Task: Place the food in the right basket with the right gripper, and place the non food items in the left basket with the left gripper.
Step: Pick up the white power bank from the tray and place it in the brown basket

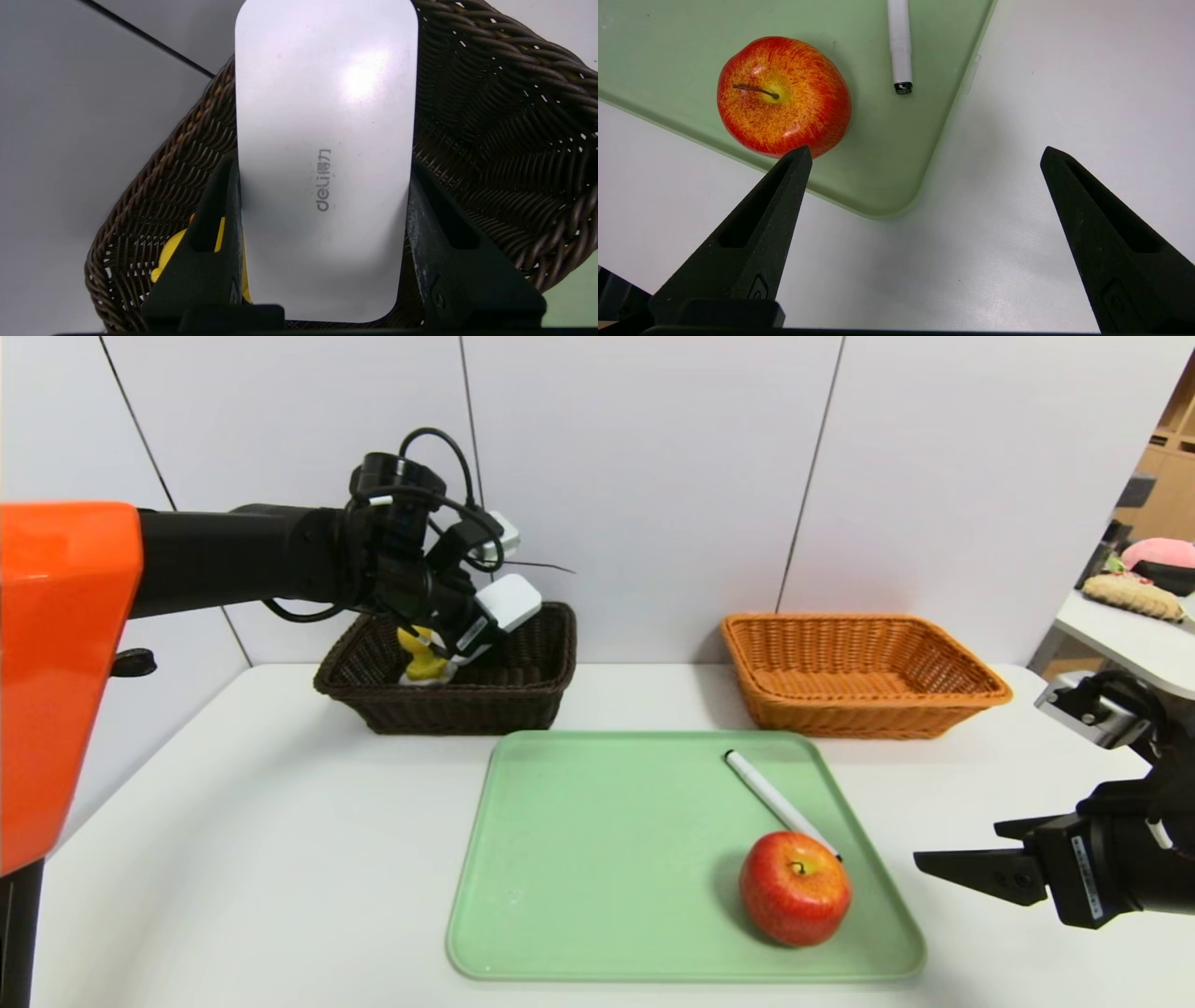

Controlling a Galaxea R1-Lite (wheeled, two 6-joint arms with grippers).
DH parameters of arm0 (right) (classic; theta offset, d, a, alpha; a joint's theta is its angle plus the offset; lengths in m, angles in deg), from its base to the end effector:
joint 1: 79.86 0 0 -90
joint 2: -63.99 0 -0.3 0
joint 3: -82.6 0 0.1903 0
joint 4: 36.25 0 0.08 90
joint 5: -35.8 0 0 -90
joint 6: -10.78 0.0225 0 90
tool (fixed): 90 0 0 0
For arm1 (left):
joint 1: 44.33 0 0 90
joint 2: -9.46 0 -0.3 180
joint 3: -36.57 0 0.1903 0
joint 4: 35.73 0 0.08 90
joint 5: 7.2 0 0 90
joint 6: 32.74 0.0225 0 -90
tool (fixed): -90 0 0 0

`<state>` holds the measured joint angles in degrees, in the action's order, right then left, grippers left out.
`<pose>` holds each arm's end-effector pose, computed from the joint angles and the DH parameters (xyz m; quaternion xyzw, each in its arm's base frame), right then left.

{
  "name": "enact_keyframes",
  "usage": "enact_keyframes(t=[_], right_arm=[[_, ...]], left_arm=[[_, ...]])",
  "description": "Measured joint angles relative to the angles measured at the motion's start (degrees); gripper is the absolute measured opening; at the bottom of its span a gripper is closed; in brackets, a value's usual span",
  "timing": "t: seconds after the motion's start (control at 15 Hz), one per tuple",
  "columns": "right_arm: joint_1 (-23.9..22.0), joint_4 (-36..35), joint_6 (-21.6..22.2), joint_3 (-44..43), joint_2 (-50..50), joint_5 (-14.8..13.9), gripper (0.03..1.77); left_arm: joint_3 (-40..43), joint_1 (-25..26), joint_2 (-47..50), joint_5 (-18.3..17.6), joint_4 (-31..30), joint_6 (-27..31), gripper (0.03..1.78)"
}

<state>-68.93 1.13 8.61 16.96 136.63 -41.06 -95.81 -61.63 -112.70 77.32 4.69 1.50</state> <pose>0.1681 0.0377 0.1919 -0.0099 0.3739 0.2002 0.9056 0.4151 -0.1315 0.2362 0.3042 0.1915 -0.2585 0.8966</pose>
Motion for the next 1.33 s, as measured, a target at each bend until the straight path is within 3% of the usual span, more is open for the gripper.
enact_keyframes(t=[0.2,0.47,0.8,1.13,1.33], right_arm=[[-0.41,-0.02,0.00,0.09,0.00,0.02,1.70],[-0.71,-0.02,-0.09,-0.05,0.00,-0.06,1.70],[-0.85,-0.05,-0.09,-0.55,-0.04,-0.02,1.70],[0.02,-0.07,-0.04,-1.11,-0.30,0.26,1.70],[1.99,0.00,-0.06,-2.45,-0.33,0.30,1.70]], left_arm=[[0.18,-0.28,-1.12,0.05,0.02,0.09,1.01],[0.99,-0.95,-2.28,0.02,-0.20,-0.44,1.30],[0.63,-1.17,-1.65,0.13,-0.46,-2.32,1.49],[2.36,-2.95,6.53,0.29,1.49,-14.34,1.59],[11.54,-5.49,14.36,0.41,2.38,-21.72,1.63]])
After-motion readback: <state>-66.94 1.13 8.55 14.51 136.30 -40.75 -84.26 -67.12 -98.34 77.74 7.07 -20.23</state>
